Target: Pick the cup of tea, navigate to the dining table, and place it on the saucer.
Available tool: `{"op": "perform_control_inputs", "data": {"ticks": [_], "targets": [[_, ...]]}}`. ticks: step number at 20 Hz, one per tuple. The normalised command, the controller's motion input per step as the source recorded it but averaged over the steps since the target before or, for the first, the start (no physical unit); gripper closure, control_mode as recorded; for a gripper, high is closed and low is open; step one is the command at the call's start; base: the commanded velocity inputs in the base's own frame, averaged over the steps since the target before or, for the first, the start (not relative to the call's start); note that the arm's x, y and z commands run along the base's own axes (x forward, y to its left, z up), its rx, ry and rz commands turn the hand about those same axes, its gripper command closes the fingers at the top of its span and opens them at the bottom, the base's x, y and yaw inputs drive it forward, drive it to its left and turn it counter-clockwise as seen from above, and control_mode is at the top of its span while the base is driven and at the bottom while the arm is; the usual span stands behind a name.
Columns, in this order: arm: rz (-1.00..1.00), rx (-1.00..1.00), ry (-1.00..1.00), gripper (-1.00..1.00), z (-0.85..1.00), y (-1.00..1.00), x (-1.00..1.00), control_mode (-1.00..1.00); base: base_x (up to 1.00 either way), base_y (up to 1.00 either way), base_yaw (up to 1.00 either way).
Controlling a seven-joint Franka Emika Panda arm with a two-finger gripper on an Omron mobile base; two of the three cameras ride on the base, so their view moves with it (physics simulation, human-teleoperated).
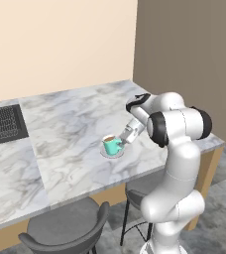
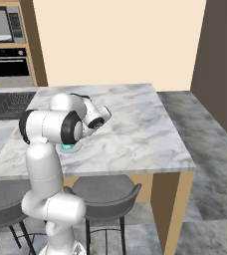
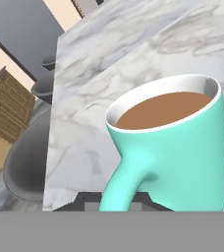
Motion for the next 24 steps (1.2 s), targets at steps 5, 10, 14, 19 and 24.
{"op": "perform_control_inputs", "data": {"ticks": [5,10,14,19,24], "targets": [[0.00,0.00,-0.06,1.00,-0.15,0.00,0.01,-1.00,0.00,0.00,0.00],[0.00,0.00,-0.07,1.00,-0.09,0.00,0.01,-1.00,0.00,0.00,0.00],[0.00,0.00,-0.04,1.00,-0.07,0.00,0.08,-1.00,0.00,0.00,0.00],[0.00,0.00,-0.01,1.00,0.00,0.00,0.23,-1.00,0.00,0.00,0.00],[0.00,0.00,0.00,-1.00,0.00,0.00,0.27,-1.00,0.00,0.00,0.00]]}}
